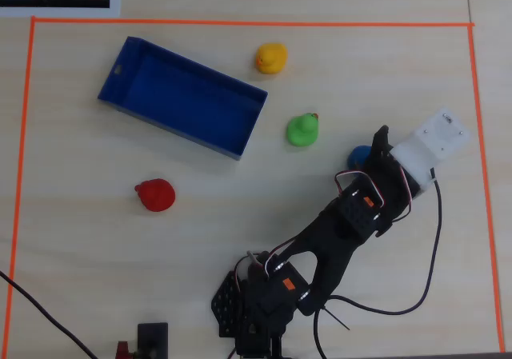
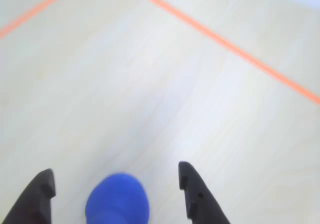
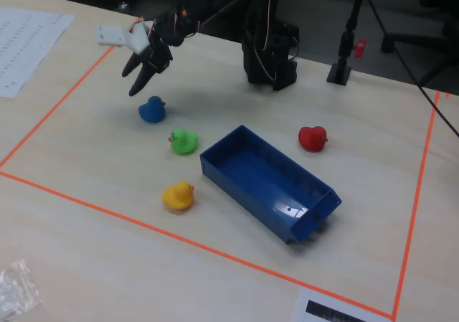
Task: Grasp blue duck and put it into box.
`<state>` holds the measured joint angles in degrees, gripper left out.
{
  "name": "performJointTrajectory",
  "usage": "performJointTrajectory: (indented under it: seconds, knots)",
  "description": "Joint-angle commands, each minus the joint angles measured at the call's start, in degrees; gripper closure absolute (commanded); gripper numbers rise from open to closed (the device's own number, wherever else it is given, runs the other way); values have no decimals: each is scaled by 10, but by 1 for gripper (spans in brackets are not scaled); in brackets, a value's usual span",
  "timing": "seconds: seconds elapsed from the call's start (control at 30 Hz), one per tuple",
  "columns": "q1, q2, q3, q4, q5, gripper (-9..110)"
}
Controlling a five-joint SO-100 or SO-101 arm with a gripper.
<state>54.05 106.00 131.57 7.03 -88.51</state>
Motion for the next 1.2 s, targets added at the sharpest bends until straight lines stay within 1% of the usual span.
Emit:
performJointTrajectory:
  seconds: [0.0, 0.1, 0.17, 0.8, 0.87, 0.9, 0.97, 1.07, 1.17]
  knots:
    - [-9, 1, 35, -40, -4, 68]
    - [-18, 5, 82, -73, -7, 68]
    - [-25, 8, 95, -75, -4, 68]
    - [-40, -72, 99, -118, 12, 69]
    - [-42, -77, 101, -115, 11, 74]
    - [-43, -79, 102, -114, 11, 80]
    - [-47, -82, 104, -103, 8, 101]
    - [-51, -79, 109, -81, -1, 101]
    - [-56, -66, 108, -65, 19, 101]
